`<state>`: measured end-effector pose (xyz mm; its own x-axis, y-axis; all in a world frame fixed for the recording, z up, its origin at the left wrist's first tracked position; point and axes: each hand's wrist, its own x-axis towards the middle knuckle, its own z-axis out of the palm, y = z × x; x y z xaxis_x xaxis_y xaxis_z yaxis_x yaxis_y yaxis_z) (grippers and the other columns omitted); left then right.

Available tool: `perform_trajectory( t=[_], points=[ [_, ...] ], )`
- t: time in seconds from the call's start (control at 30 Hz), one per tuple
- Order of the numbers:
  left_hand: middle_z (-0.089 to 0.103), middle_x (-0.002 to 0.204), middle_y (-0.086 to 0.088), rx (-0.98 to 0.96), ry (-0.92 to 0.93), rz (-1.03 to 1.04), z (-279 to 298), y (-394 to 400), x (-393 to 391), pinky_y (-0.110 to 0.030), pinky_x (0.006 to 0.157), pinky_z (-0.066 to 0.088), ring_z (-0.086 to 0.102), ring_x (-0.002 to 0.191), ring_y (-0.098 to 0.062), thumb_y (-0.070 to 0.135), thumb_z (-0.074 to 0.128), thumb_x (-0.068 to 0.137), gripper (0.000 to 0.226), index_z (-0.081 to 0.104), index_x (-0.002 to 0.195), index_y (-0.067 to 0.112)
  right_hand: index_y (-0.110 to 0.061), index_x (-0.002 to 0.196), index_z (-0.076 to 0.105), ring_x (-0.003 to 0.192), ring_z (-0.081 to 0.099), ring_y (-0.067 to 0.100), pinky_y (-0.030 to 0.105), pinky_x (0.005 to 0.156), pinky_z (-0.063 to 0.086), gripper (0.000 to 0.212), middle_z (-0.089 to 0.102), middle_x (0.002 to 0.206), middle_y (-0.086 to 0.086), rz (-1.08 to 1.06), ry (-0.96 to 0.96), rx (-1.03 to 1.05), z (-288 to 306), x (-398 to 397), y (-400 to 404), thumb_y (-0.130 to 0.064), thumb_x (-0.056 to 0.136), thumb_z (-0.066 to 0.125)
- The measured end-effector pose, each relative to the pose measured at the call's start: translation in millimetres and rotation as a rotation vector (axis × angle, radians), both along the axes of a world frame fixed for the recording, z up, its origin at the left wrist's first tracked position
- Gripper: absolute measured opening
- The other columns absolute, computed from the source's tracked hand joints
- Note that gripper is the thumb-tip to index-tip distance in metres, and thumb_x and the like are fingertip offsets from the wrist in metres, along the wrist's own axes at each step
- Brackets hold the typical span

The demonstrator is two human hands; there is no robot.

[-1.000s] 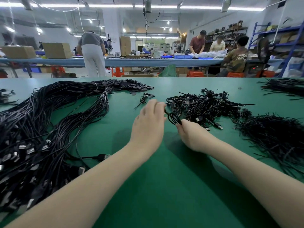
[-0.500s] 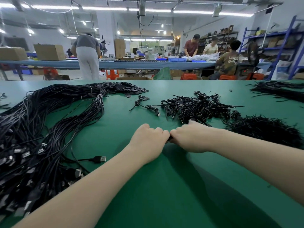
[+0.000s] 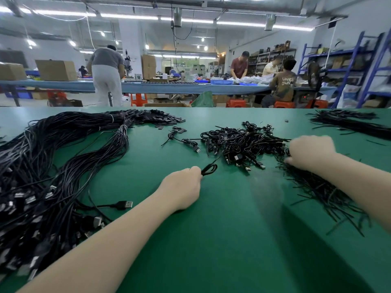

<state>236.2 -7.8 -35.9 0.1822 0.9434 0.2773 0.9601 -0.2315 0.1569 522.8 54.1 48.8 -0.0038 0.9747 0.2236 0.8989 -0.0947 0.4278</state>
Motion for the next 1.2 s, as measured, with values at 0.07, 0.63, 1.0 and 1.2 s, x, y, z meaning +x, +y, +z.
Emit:
perform_trajectory(
  t=[0.07,0.63,1.0,1.2],
  points=[
    [0.047,0.075,-0.002,-0.075,-0.095,-0.020,2,4,-6,-0.035,0.063,0.030,0.043,0.068,-0.025,0.030,0.027,0.103,0.031,0.026,0.074,0.018,-0.017,0.071,0.056,0.065,0.055,0.016,0.026,0.057,0.038,0.039,0.055,0.072,-0.004,-0.061,0.176,-0.059,-15,17,4,-0.050,0.091,0.055],
    [0.046,0.069,0.003,-0.259,-0.815,-0.033,3,25,-21,-0.033,0.068,0.035,0.038,0.067,-0.018,0.044,0.035,0.082,0.030,0.047,0.079,0.017,-0.024,0.087,0.075,0.066,0.062,0.023,0.027,0.053,0.047,0.019,0.065,0.076,0.000,-0.012,0.258,0.060,-13,24,18,-0.040,0.089,0.063],
    [0.047,0.070,0.003,-0.147,-0.829,-0.042,0,25,-20,-0.029,0.060,0.034,0.039,0.060,-0.014,0.033,0.037,0.102,0.032,0.041,0.074,0.018,-0.024,0.088,0.076,0.066,0.058,-0.012,0.002,0.068,0.043,0.009,0.064,0.072,-0.021,0.967,0.901,0.194,-4,-122,-35,-0.026,0.080,0.076],
    [0.059,0.087,-0.013,-0.056,-0.515,-0.032,-1,20,-18,-0.042,0.075,0.044,0.055,0.080,-0.031,0.037,0.036,0.101,0.030,0.050,0.098,0.011,-0.020,0.083,0.076,0.066,0.060,0.000,0.014,0.067,0.046,0.004,0.070,0.073,-0.011,1.004,0.944,0.187,-33,-150,-33,-0.017,0.081,0.074]
  ],
)
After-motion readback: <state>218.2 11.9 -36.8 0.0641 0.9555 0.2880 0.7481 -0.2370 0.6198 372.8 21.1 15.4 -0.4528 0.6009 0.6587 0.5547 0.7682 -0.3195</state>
